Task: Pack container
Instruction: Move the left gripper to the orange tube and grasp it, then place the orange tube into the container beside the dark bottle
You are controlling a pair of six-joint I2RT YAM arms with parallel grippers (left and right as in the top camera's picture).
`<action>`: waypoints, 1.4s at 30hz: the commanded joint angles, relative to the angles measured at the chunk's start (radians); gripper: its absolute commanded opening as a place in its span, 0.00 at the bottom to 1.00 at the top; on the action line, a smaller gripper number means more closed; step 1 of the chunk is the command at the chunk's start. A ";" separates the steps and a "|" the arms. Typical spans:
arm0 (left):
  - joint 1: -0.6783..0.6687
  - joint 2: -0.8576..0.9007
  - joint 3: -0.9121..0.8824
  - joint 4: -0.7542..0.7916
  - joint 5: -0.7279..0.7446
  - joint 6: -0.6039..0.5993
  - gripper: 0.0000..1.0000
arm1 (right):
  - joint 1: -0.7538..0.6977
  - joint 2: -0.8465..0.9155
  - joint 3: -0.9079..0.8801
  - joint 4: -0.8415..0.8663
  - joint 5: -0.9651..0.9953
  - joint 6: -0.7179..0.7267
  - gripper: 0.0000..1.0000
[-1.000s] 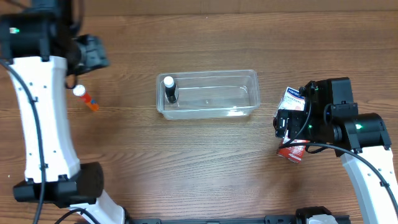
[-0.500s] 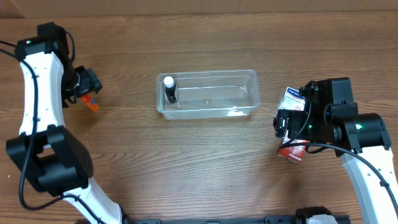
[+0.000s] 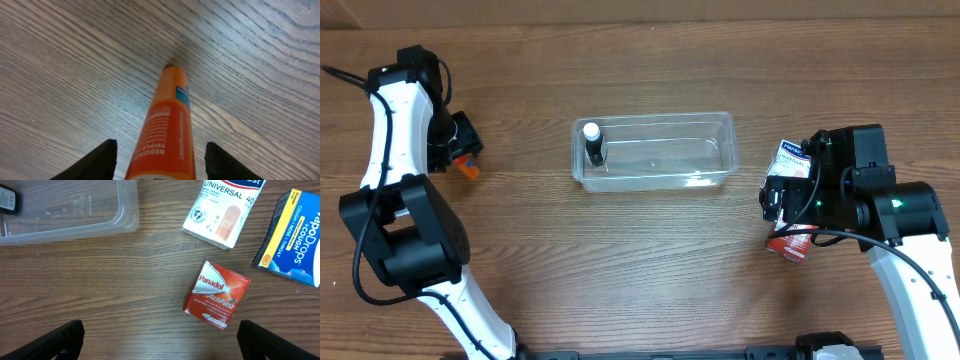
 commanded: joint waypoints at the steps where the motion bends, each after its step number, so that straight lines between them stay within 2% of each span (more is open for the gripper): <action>1: 0.007 0.002 -0.003 0.003 -0.042 0.003 0.44 | 0.002 0.006 0.033 0.005 -0.005 0.005 1.00; 3: 0.007 0.002 -0.003 0.008 -0.044 0.003 0.40 | 0.002 0.006 0.033 0.006 -0.005 0.005 1.00; 11: 0.007 0.002 -0.003 0.039 -0.045 0.024 0.39 | 0.002 0.006 0.033 0.006 -0.005 0.005 1.00; 14: 0.007 0.000 -0.003 0.035 -0.043 0.025 0.26 | 0.002 0.006 0.033 0.009 -0.005 0.005 1.00; 18: 0.002 -0.031 0.001 0.007 -0.010 0.025 0.19 | 0.002 0.006 0.033 0.010 -0.005 0.005 1.00; 21: -0.019 -0.131 0.001 0.000 0.056 0.025 0.18 | 0.002 0.006 0.033 0.010 -0.005 0.005 1.00; 26: -0.148 -0.370 0.002 -0.061 0.095 0.025 0.19 | 0.002 0.006 0.033 0.009 -0.005 0.005 1.00; 28: -0.267 -0.483 0.002 -0.095 0.095 0.025 0.20 | 0.002 0.006 0.033 0.009 -0.005 0.005 1.00; 30: -0.340 -0.519 0.002 -0.110 0.095 0.025 0.21 | 0.002 0.006 0.033 0.009 -0.005 0.005 1.00; 35: -0.539 -0.489 -0.005 -0.146 0.095 -0.010 0.21 | 0.002 0.006 0.033 0.005 -0.006 0.005 1.00; 42: -0.624 -0.335 -0.005 -0.135 0.095 -0.018 0.19 | 0.002 0.006 0.033 0.001 -0.006 0.005 1.00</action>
